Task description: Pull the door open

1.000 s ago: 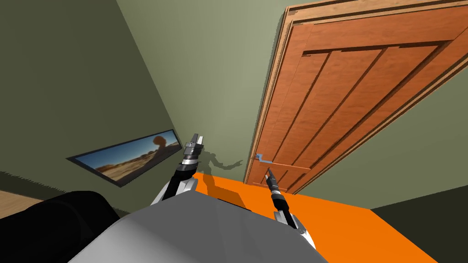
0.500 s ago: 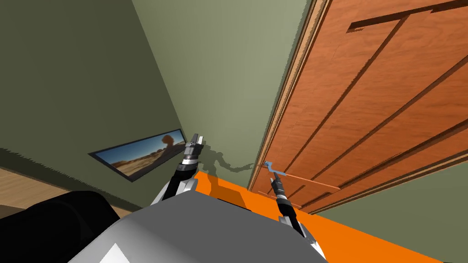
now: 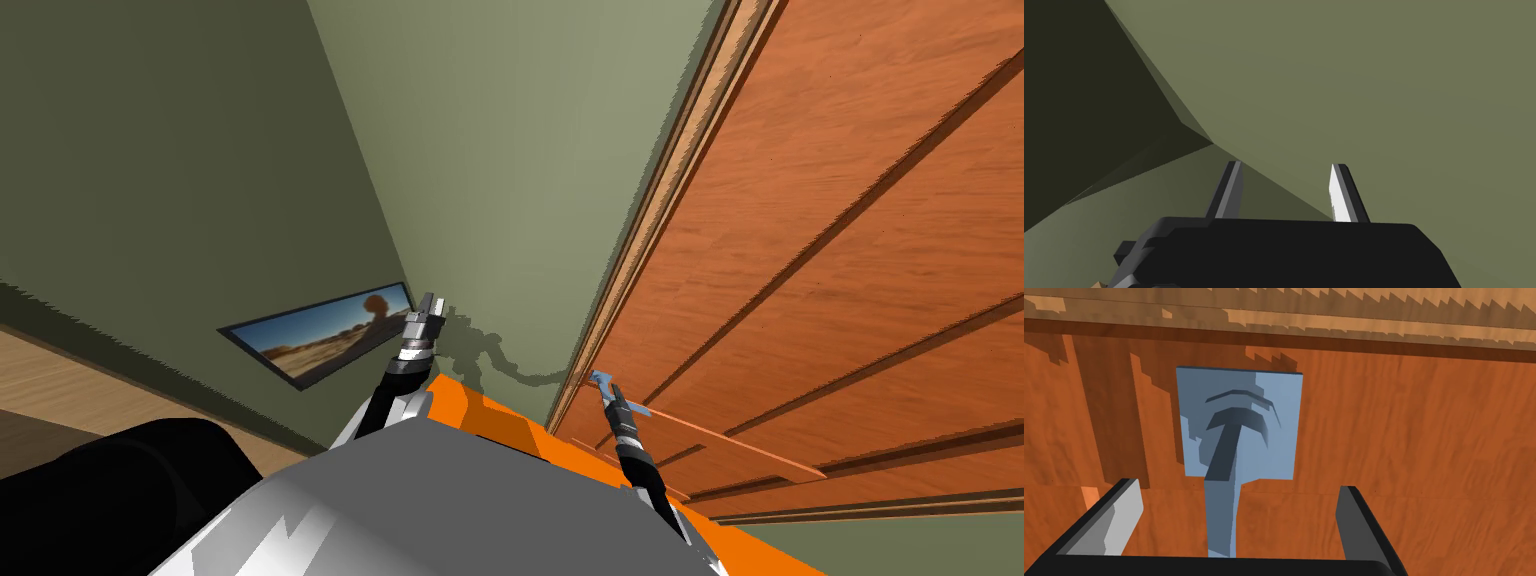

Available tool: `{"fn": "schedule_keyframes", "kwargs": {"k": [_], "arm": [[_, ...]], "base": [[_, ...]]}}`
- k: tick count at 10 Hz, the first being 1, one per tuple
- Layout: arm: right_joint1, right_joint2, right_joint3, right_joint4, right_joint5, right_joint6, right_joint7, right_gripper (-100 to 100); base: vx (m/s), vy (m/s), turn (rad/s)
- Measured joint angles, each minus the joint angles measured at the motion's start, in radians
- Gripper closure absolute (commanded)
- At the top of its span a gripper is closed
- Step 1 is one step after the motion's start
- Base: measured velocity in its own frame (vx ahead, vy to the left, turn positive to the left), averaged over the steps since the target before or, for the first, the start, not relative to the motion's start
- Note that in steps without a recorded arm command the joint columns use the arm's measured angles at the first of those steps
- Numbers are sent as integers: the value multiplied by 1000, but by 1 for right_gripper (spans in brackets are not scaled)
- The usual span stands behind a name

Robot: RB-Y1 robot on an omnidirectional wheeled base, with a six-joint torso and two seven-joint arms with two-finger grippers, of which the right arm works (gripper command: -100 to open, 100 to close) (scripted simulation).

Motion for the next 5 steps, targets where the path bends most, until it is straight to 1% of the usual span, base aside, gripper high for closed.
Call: {"fn": "schedule_keyframes", "kwargs": {"k": [2,5], "arm": [[-4,-1,0,3,1,-4,-1,100],[-1,0,0,6,1,-1,-1,100]], "base": [[-24,13,-9],[-7,1,-1]]}}
